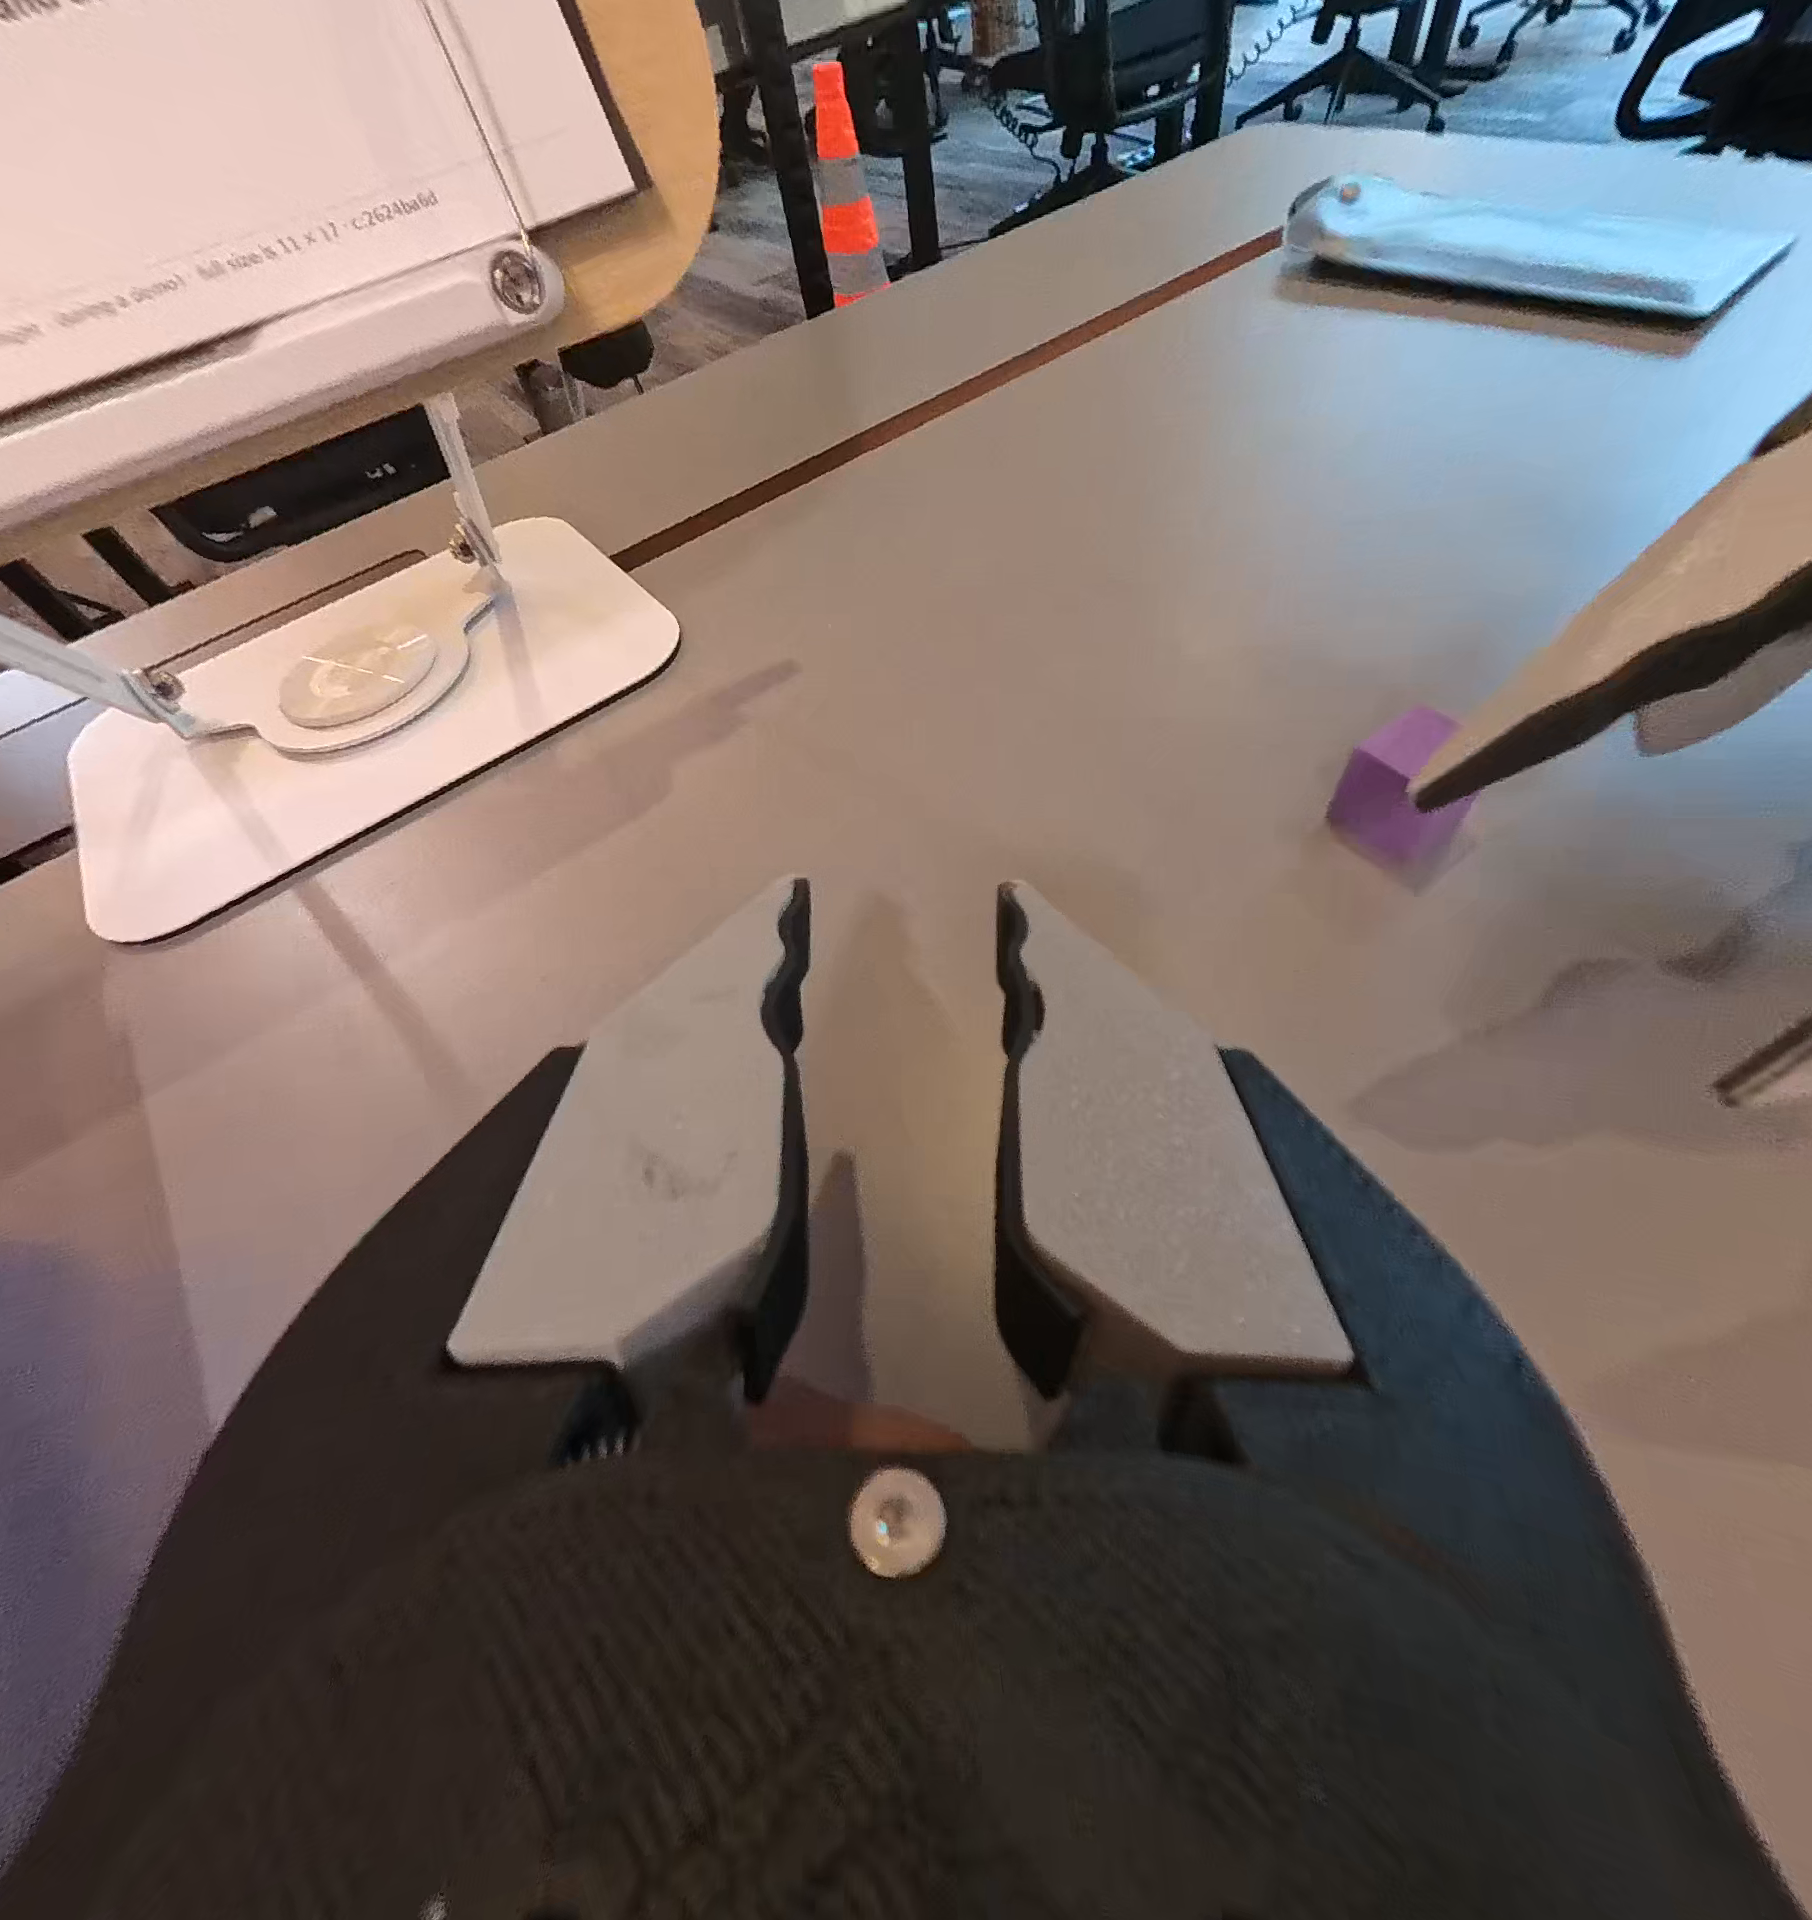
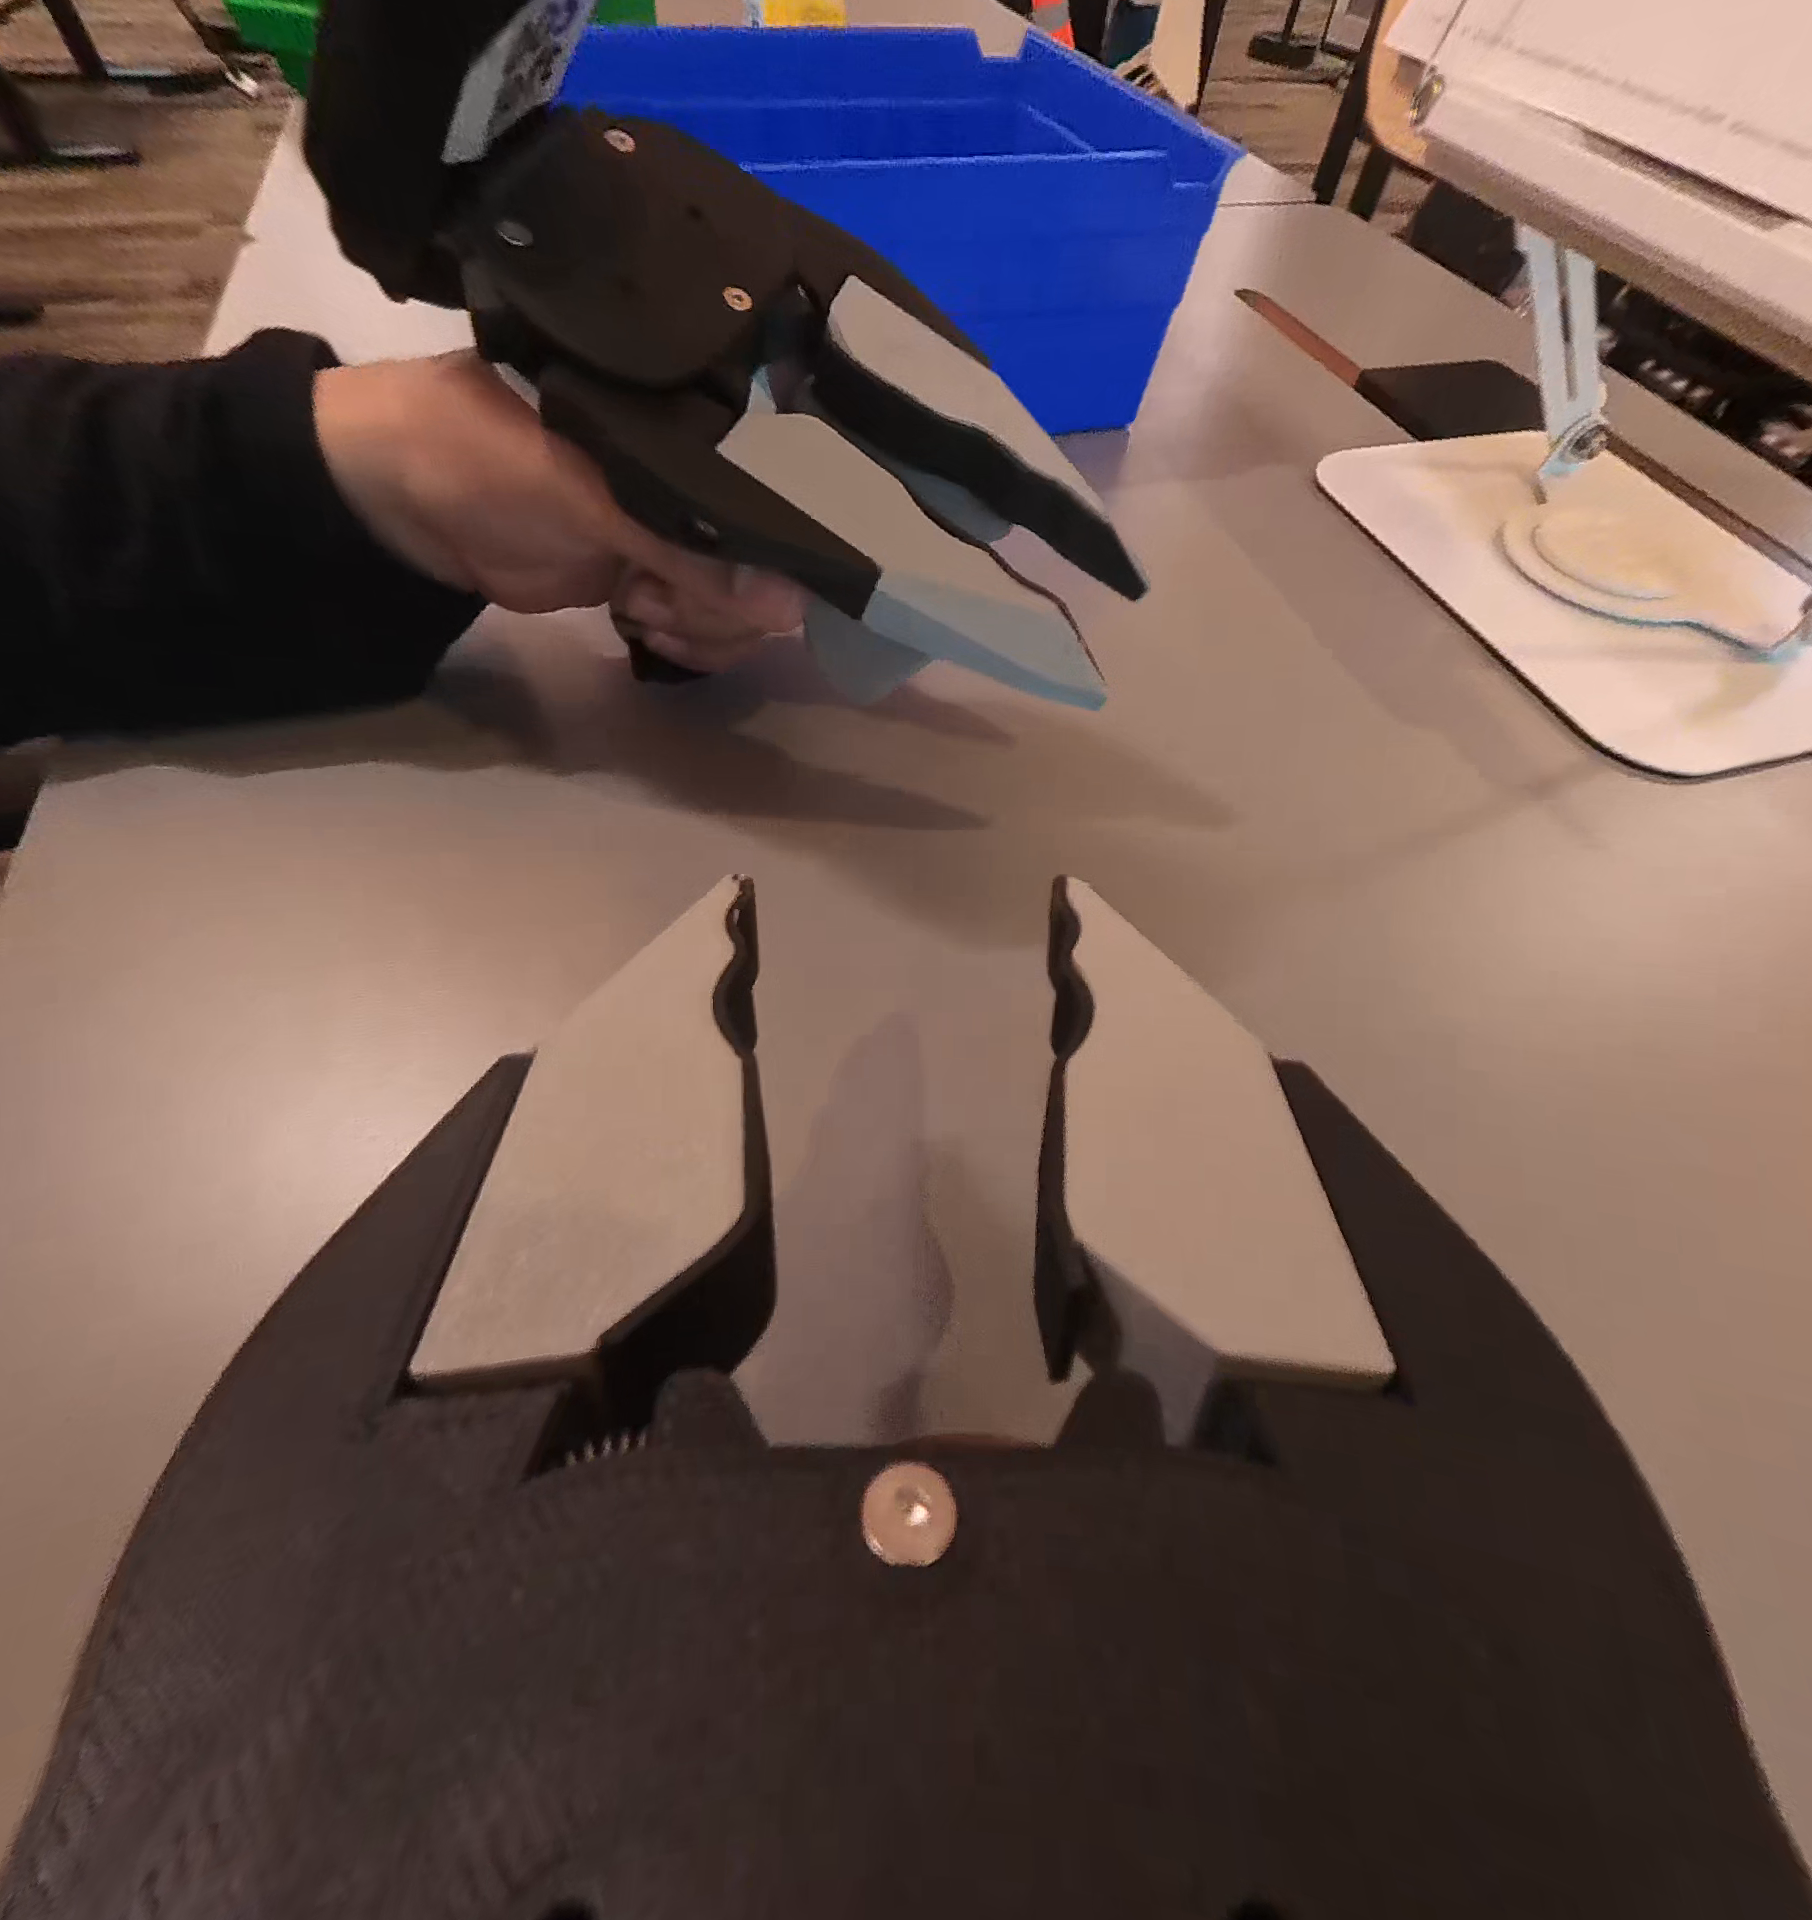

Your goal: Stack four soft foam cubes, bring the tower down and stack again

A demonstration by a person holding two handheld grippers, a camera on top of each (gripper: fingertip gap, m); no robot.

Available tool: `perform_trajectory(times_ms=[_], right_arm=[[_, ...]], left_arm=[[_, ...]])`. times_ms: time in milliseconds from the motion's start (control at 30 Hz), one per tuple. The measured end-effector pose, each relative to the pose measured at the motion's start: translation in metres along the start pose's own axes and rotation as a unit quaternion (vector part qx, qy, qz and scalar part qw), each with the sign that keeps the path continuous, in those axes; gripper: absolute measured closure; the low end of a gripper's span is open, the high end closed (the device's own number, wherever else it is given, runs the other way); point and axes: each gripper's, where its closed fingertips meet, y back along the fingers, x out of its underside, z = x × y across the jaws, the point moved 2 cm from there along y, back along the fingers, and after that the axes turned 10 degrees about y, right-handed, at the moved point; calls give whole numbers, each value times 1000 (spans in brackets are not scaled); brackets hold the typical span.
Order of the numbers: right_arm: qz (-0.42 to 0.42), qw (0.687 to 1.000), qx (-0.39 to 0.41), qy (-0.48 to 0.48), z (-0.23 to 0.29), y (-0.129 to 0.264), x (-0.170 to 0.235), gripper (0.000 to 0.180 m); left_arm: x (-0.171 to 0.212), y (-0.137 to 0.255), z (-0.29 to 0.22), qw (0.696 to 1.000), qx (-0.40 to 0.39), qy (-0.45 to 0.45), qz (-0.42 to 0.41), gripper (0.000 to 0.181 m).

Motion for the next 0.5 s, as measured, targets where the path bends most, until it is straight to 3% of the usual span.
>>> perform_trajectory(times_ms=[100, 233, 300, 400, 500], right_arm=[[-16, 1000, 17, -3, -2, 4, -6, 127], [-42, 999, 28, -17, -7, 13, -14, 131], [-47, 998, 24, -22, -6, 15, -16, 131], [-44, 999, 23, -15, -3, 16, -18, 131], [-46, 999, 17, -9, 2, 14, -21, 131]], left_arm=[[-15, 27, -2, 999, -7, 27, -32, 143], [-51, 90, 20, 997, -49, -4, -63, 144], [-78, 129, 41, 994, -65, -28, -77, 154], [-91, 171, 82, 997, -61, -52, -15, 153], [-73, 188, 150, 989, -105, -42, 91, 147]])
